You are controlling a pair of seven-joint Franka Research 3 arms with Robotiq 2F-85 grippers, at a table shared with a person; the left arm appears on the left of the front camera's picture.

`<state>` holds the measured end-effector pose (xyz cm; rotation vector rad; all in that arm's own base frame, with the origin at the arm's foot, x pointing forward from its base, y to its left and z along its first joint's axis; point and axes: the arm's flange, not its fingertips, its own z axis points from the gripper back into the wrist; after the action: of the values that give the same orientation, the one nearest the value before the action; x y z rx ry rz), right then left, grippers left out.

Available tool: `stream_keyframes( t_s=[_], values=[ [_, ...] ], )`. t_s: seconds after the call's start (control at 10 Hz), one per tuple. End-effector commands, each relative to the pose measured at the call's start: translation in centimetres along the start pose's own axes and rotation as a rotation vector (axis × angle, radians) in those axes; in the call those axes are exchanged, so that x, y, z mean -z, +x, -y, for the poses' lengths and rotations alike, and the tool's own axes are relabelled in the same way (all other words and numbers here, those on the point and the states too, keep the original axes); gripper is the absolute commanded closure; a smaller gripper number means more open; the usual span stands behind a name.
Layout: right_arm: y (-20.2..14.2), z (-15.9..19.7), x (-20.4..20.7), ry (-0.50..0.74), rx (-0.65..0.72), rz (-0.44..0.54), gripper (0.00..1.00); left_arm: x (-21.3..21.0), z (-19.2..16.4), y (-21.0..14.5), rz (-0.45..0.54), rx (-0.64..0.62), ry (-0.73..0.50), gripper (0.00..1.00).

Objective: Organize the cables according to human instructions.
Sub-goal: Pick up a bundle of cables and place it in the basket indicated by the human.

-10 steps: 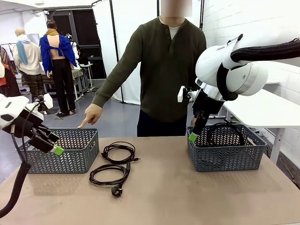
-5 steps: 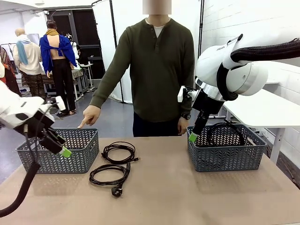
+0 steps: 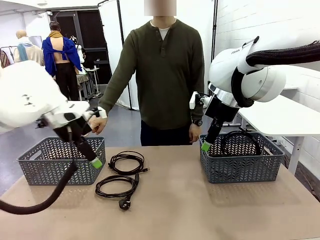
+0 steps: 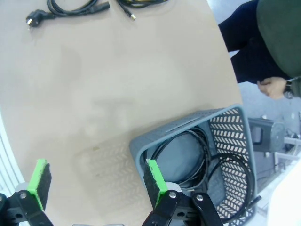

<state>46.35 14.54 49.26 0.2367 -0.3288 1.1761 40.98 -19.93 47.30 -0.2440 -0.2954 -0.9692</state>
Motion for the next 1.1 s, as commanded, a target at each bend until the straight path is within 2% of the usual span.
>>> stream_keyframes(
  t_s=[0.0, 0.4, 1.0],
  values=[
    [-0.1, 0.0, -0.1, -0.002, 0.006, 0.001, 0.00, 1.0, -0.7, 2.6, -0.088, -0.039, 0.027, 0.00],
    [-0.1, 0.0, -0.1, -0.002, 0.006, 0.001, 0.00, 4.9, -0.7, 4.7, -0.099, -0.063, 0.071, 0.00],
    [-0.1, 0.0, -0.1, -0.002, 0.006, 0.001, 0.00, 4.9, -0.4, 4.2, -0.101, -0.043, 0.040, 0.00]
  ],
)
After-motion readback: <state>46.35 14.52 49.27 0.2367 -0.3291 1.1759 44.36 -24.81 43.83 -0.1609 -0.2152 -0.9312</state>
